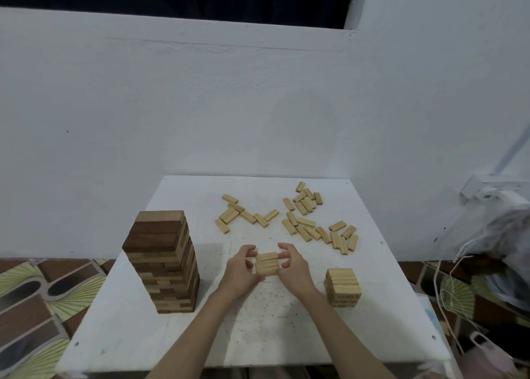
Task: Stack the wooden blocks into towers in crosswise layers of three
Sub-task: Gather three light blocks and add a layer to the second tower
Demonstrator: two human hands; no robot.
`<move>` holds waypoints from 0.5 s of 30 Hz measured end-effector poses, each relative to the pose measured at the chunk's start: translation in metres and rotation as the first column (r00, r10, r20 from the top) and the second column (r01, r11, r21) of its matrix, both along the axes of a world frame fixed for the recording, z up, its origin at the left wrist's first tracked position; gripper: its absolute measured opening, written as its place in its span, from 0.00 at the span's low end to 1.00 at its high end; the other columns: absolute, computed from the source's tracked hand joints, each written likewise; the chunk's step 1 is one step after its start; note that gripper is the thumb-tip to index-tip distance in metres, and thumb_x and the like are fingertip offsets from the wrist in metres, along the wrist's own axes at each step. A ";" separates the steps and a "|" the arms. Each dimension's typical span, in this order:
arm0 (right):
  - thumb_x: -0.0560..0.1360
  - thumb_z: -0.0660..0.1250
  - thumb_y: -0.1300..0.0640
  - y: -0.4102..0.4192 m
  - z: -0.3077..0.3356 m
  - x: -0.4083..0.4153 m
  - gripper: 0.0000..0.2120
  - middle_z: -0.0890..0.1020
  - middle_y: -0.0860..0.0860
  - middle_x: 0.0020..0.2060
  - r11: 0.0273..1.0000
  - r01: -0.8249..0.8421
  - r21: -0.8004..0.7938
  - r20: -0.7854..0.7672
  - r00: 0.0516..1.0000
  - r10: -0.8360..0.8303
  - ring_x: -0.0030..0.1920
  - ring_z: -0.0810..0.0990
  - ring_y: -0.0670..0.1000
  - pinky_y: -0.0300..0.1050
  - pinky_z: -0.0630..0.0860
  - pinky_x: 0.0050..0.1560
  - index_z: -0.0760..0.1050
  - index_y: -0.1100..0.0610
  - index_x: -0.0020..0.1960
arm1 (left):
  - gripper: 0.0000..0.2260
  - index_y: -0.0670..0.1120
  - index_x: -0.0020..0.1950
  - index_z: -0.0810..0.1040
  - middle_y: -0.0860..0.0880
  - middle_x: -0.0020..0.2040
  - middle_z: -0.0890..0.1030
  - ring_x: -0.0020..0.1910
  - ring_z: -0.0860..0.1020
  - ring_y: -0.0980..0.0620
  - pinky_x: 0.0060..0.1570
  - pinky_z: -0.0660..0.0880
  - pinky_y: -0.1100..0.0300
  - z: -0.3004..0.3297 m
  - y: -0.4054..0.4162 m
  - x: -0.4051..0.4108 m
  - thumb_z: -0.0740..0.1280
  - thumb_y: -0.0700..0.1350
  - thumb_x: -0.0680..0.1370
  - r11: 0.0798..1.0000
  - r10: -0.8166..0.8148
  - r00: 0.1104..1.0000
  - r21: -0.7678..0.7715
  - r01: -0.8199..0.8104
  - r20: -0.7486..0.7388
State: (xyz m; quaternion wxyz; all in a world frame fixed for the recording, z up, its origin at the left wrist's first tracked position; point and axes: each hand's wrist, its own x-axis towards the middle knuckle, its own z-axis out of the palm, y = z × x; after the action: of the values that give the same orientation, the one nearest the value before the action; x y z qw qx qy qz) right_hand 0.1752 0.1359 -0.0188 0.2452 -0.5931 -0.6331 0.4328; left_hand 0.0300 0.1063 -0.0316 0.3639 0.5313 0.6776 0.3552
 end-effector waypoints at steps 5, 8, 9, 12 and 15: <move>0.75 0.63 0.68 -0.001 -0.002 0.001 0.26 0.74 0.48 0.53 1.000 -0.004 -0.003 0.002 1.000 0.004 0.50 0.73 0.47 0.34 0.72 0.42 0.65 0.54 0.71 | 0.30 0.45 0.66 0.69 0.51 0.56 0.74 0.46 0.72 0.53 0.36 0.71 0.71 0.001 0.001 0.000 0.76 0.36 0.66 1.000 0.001 1.000 -0.009 -0.002 -0.011; 0.75 0.63 0.68 0.001 -0.001 0.002 0.27 0.73 0.49 0.53 1.000 0.017 -0.001 -0.003 1.000 -0.017 0.48 0.73 0.47 0.35 0.73 0.42 0.65 0.54 0.71 | 0.31 0.44 0.66 0.68 0.48 0.57 0.73 0.47 0.73 0.51 0.33 0.72 0.71 0.003 0.002 0.001 0.76 0.35 0.66 0.999 0.029 0.999 -0.020 -0.029 0.018; 0.74 0.62 0.69 0.001 -0.002 0.003 0.27 0.73 0.49 0.52 1.000 0.026 -0.004 -0.004 1.000 -0.026 0.48 0.74 0.47 0.35 0.74 0.43 0.65 0.54 0.71 | 0.31 0.43 0.66 0.68 0.47 0.57 0.73 0.47 0.73 0.51 0.31 0.73 0.71 0.004 0.002 0.001 0.76 0.34 0.66 0.999 0.042 0.998 -0.032 -0.041 0.038; 0.74 0.61 0.69 0.001 -0.003 0.004 0.26 0.74 0.50 0.52 0.999 0.053 -0.010 -0.009 0.999 -0.053 0.48 0.74 0.47 0.35 0.74 0.43 0.66 0.54 0.70 | 0.30 0.42 0.65 0.68 0.45 0.54 0.73 0.44 0.72 0.52 0.30 0.73 0.72 0.005 0.001 0.002 0.75 0.32 0.66 0.996 0.069 0.994 -0.066 -0.064 0.082; 0.74 0.61 0.70 0.000 -0.003 0.004 0.26 0.76 0.50 0.51 0.997 0.072 -0.010 -0.022 0.997 -0.072 0.48 0.76 0.47 0.35 0.74 0.43 0.67 0.55 0.70 | 0.29 0.41 0.64 0.69 0.44 0.52 0.74 0.40 0.73 0.54 0.31 0.73 0.71 0.006 0.001 0.004 0.75 0.31 0.66 0.993 0.084 0.991 -0.088 -0.075 0.104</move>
State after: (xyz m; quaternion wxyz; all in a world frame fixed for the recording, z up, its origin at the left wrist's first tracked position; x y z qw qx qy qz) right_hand 0.1792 0.1361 -0.0220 0.2648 -0.6119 -0.6066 0.4330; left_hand 0.0336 0.1077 -0.0261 0.4073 0.4683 0.6919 0.3689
